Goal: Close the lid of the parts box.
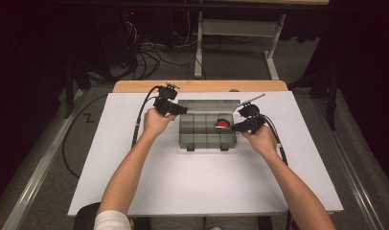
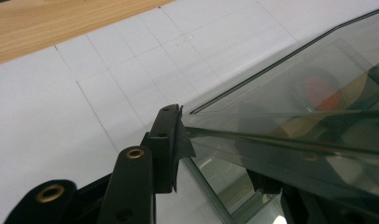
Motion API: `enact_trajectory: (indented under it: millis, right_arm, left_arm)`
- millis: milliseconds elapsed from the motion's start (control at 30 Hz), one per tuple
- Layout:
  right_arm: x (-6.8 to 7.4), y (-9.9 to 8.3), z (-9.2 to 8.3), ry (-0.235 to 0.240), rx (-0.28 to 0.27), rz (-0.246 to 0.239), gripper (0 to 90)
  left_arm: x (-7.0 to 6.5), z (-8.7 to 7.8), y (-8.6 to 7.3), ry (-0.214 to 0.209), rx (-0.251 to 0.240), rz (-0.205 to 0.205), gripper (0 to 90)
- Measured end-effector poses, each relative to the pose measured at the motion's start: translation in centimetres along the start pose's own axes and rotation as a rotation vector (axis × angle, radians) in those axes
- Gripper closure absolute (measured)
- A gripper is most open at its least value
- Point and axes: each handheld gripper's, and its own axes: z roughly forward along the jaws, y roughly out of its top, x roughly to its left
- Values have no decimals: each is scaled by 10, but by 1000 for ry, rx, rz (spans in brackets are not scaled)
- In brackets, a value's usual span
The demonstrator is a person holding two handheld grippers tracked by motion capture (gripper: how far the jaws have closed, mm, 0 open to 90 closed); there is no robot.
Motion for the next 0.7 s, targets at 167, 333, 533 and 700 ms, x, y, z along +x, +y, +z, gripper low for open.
enact_trajectory:
  millis: [167,333,533,700]
  right_arm:
    - [-1,-1,-1,26,-7,-4,710]
    - [0,-3,-15,8,-63,-41,714]
    - [-6,-3,-34,12,-108,-37,858]
    - [-9,2,-40,13,-122,-30,899]
  left_arm:
    - [-2,0,0,6,1,13,588]
    - [-2,-1,-2,5,-3,19,585]
    - [-4,-3,-3,7,-2,31,573]
    - [-7,-4,-4,10,2,47,559]
